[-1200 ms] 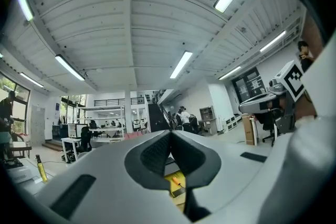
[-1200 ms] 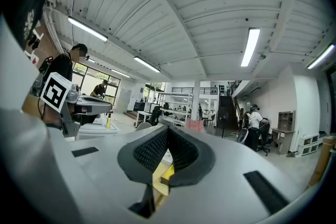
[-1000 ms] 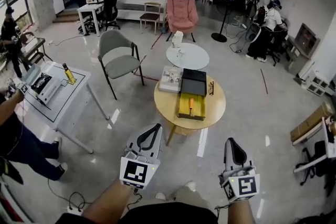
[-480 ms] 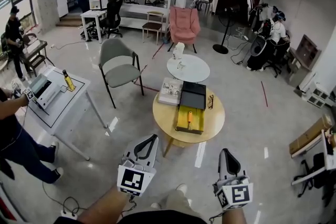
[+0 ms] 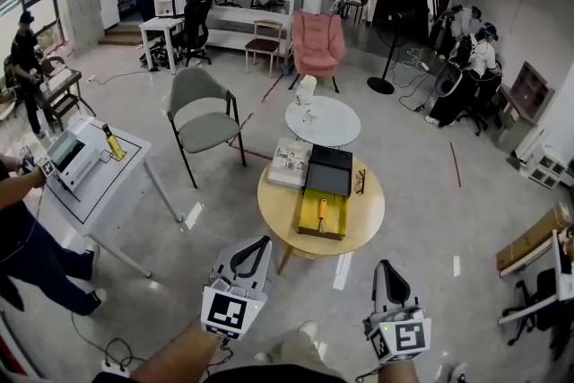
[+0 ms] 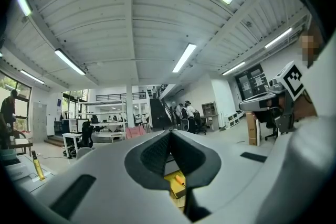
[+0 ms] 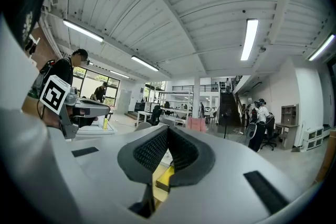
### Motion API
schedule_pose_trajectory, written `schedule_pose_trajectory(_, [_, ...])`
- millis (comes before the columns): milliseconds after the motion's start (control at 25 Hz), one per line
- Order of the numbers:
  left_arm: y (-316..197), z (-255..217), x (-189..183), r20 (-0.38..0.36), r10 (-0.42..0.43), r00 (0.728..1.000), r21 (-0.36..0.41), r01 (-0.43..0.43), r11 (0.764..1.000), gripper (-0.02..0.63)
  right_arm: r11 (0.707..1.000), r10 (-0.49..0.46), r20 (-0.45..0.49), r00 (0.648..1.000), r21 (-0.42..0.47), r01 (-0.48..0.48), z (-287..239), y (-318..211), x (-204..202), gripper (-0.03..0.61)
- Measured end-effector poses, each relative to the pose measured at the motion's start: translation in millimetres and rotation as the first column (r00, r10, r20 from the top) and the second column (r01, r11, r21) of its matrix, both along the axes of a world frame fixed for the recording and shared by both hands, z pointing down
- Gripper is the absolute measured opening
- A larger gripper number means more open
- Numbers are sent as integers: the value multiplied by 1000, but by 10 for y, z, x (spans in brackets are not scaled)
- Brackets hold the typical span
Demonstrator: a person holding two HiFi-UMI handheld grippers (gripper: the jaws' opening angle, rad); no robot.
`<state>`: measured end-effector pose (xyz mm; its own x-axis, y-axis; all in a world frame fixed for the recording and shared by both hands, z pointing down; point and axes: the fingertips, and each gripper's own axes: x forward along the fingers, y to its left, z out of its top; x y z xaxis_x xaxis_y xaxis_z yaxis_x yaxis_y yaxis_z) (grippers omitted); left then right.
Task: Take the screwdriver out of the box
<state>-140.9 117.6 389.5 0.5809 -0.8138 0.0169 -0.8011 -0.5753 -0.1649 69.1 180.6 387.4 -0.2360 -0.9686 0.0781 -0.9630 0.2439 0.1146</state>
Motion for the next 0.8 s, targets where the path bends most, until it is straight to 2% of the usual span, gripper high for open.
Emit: schedule_pose_trajectory(800, [-820,305,716,14,11,1000,-60,-10,998,12,998,-14,14,1000,-53,15,259,-868,632,15])
